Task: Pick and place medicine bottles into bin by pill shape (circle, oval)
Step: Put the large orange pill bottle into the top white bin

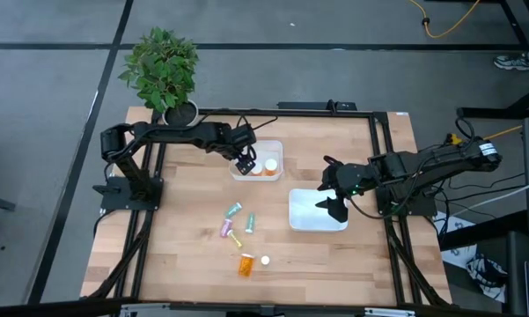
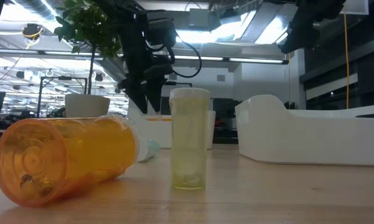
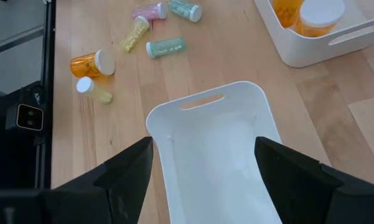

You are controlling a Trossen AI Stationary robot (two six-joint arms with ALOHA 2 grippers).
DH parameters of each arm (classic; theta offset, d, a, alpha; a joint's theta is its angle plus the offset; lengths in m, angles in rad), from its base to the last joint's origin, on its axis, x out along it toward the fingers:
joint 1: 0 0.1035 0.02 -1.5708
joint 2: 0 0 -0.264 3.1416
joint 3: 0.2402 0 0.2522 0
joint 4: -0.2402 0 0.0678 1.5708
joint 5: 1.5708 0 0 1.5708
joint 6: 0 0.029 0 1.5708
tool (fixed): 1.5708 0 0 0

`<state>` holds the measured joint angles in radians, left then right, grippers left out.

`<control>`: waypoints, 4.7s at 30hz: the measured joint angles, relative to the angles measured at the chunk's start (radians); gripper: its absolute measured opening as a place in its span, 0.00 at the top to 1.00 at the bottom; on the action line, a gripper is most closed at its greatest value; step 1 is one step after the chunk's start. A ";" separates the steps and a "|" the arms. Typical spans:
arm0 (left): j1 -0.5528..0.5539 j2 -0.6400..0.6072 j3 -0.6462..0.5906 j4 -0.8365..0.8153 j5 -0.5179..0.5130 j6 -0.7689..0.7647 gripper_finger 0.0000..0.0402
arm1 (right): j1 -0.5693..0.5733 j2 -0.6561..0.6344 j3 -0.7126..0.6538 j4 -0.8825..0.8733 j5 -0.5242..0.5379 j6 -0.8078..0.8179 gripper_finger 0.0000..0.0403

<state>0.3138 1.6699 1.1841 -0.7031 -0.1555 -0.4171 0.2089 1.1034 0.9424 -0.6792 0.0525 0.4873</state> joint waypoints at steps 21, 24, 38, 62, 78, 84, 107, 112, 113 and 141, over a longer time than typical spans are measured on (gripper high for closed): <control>-0.444 0.000 0.226 -0.193 0.282 -0.136 0.32 | 0.000 0.000 0.000 -0.008 0.000 0.001 0.30; -0.544 0.000 0.226 -0.202 0.214 -0.204 0.32 | 0.000 0.000 0.000 -0.007 0.000 0.001 0.30; -0.728 0.000 0.226 -0.576 -0.182 -0.463 0.32 | 0.014 0.068 -0.001 0.278 0.027 -0.021 0.30; -0.626 -0.050 0.093 -0.869 -0.335 -0.669 0.32 | 0.170 1.000 0.726 0.309 -0.520 -0.491 0.30; -0.592 -0.050 0.043 -0.868 -0.335 -0.663 0.32 | 0.230 1.253 1.033 0.216 -0.464 -0.280 0.45; -0.581 -0.050 0.043 -0.867 -0.333 -0.663 0.32 | 0.213 1.266 1.033 0.202 -0.452 -0.288 0.52; -0.580 -0.050 0.043 -0.864 -0.334 -0.672 0.32 | 0.140 1.302 1.119 -0.103 -0.269 -0.367 0.56; -0.580 -0.050 0.043 -0.864 -0.334 -0.674 0.32 | 0.141 1.300 1.163 -0.243 -0.166 -0.391 0.56; -0.580 -0.050 0.044 -0.863 -0.334 -0.674 0.32 | 0.146 1.300 1.163 -0.252 -0.169 -0.391 0.56; -0.580 -0.050 0.044 -0.848 -0.334 -0.681 0.32 | 0.305 1.302 1.193 -0.462 0.194 0.054 0.56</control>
<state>-0.2665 1.6203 1.2278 -1.5509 -0.4894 -1.0983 0.5137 2.4058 2.1355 -1.1409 0.2461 0.5414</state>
